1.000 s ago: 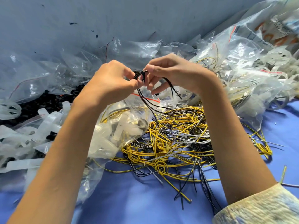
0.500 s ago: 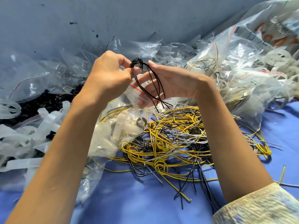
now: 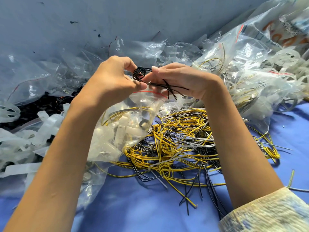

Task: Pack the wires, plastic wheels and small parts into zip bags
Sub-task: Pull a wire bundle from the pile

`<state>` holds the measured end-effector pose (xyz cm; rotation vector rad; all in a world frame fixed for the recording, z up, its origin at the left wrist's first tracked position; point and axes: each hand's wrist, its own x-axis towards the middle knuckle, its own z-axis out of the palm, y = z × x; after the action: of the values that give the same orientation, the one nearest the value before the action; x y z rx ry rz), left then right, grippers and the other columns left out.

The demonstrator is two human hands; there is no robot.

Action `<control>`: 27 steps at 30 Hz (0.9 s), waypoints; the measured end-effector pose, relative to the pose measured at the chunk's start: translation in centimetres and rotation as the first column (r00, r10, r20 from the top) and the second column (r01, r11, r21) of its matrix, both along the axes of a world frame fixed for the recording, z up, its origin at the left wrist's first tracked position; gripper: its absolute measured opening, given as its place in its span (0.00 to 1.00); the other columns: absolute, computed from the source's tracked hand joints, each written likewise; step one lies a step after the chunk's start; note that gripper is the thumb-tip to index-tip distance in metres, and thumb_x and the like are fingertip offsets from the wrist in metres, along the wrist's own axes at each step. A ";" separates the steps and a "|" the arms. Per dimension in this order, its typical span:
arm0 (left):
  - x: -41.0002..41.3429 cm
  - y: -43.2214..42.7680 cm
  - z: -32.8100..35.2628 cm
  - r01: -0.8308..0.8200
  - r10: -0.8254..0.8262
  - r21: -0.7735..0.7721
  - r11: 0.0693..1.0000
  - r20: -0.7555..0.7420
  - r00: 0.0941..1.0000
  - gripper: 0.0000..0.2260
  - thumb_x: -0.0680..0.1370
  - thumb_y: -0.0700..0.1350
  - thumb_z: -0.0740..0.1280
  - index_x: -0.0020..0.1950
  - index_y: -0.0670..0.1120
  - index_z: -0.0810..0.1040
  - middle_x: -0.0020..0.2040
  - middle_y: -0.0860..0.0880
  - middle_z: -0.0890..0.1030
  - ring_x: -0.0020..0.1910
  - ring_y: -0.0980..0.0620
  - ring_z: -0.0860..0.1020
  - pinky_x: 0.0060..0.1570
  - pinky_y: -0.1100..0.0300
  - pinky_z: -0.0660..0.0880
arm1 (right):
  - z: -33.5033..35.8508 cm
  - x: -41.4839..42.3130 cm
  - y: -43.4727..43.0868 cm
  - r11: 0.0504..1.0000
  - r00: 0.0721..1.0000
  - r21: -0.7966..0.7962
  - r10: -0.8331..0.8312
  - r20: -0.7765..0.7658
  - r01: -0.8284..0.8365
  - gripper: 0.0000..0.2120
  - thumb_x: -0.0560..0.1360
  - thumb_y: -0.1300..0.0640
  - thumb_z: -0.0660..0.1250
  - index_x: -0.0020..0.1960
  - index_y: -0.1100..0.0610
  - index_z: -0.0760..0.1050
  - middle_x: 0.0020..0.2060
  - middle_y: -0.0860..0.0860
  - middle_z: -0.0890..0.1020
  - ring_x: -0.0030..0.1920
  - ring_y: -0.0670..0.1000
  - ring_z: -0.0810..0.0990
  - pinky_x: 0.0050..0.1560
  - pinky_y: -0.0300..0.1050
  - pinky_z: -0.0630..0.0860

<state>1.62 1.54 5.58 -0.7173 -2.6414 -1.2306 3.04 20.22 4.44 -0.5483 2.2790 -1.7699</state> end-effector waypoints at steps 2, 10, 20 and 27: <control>0.0 0.0 0.0 -0.008 0.008 -0.012 1.000 -0.007 1.000 0.10 0.70 0.43 0.76 0.38 0.52 0.75 0.37 0.49 0.83 0.32 0.58 0.76 0.36 0.67 0.70 | 0.0 -0.2 0.3 1.000 0.999 0.004 -0.020 -0.046 0.020 0.14 0.80 0.53 0.58 0.52 0.60 0.79 0.36 0.55 0.75 0.35 0.50 0.71 0.34 0.35 0.72; 0.1 0.0 0.0 -0.053 0.051 -0.048 0.997 -0.053 0.997 0.07 0.71 0.43 0.72 0.39 0.52 0.76 0.35 0.59 0.76 0.33 0.63 0.72 0.27 0.78 0.63 | 0.5 -0.1 1.3 0.982 0.966 0.119 -0.115 -0.230 0.145 0.08 0.77 0.53 0.66 0.50 0.53 0.83 0.33 0.48 0.79 0.31 0.45 0.70 0.33 0.32 0.69; 0.0 0.1 -0.1 -0.079 0.072 -0.092 0.993 -0.080 0.994 0.05 0.72 0.43 0.72 0.44 0.52 0.78 0.33 0.60 0.74 0.29 0.63 0.68 0.27 0.76 0.62 | 0.9 0.4 2.3 0.959 0.929 0.146 -0.186 -0.321 0.242 0.07 0.75 0.58 0.69 0.51 0.59 0.82 0.30 0.49 0.79 0.29 0.44 0.68 0.31 0.35 0.64; 0.3 -0.6 0.2 -0.087 0.072 -0.162 0.983 -0.099 0.993 0.08 0.73 0.43 0.69 0.37 0.55 0.78 0.36 0.58 0.78 0.35 0.63 0.72 0.32 0.74 0.63 | 0.9 0.5 2.7 0.959 0.933 0.073 -0.249 -0.259 0.275 0.05 0.75 0.62 0.68 0.49 0.59 0.82 0.28 0.49 0.76 0.31 0.45 0.71 0.34 0.33 0.71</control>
<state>1.88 0.90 5.83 -0.6680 -2.6901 -0.9415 3.57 22.93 5.31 -0.4870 2.7150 -1.7627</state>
